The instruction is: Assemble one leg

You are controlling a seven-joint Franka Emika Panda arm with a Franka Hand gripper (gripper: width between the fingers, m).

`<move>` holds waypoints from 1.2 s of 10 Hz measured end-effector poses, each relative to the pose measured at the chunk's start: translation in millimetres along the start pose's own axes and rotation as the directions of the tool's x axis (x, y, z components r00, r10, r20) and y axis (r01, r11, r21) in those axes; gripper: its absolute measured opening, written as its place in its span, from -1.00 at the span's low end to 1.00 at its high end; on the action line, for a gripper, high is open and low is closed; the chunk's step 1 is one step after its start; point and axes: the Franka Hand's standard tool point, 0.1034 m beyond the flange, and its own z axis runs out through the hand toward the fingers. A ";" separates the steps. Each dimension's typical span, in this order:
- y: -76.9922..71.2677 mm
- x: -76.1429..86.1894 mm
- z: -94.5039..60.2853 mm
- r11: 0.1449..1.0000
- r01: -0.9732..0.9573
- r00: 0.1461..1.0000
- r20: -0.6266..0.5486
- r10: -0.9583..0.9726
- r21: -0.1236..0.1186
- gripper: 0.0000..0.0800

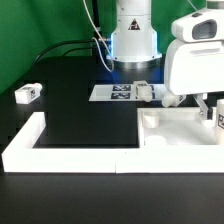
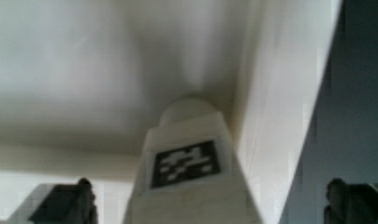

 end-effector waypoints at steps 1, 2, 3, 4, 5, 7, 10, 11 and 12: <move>-0.4 -0.1 0.3 0.999 -0.041 0.999 0.000 0.041 0.000 0.55; 0.0 -0.1 0.3 0.999 -0.054 0.999 0.000 0.054 0.000 0.55; -0.1 -0.1 0.4 0.996 -0.088 0.996 0.000 0.088 0.001 0.22; -0.1 -0.1 0.4 0.988 -0.157 0.988 0.000 0.157 0.001 -0.12; -0.2 -0.1 0.4 0.973 -0.229 0.973 0.000 0.229 0.001 -0.12; -0.7 0.1 0.3 0.933 -0.360 0.933 0.000 0.360 0.003 -0.29; -2.3 0.7 0.2 0.772 -0.636 0.772 -0.003 0.636 0.002 -0.29; -3.8 1.0 0.5 0.675 -0.737 0.675 -0.002 0.737 -0.001 -0.29; -6.5 1.6 1.1 0.517 -0.856 0.517 0.001 0.856 -0.010 -0.29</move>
Offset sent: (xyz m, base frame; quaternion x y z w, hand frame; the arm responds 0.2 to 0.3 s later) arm 0.0000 0.0000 0.0000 0.0000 0.0000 0.1296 0.9916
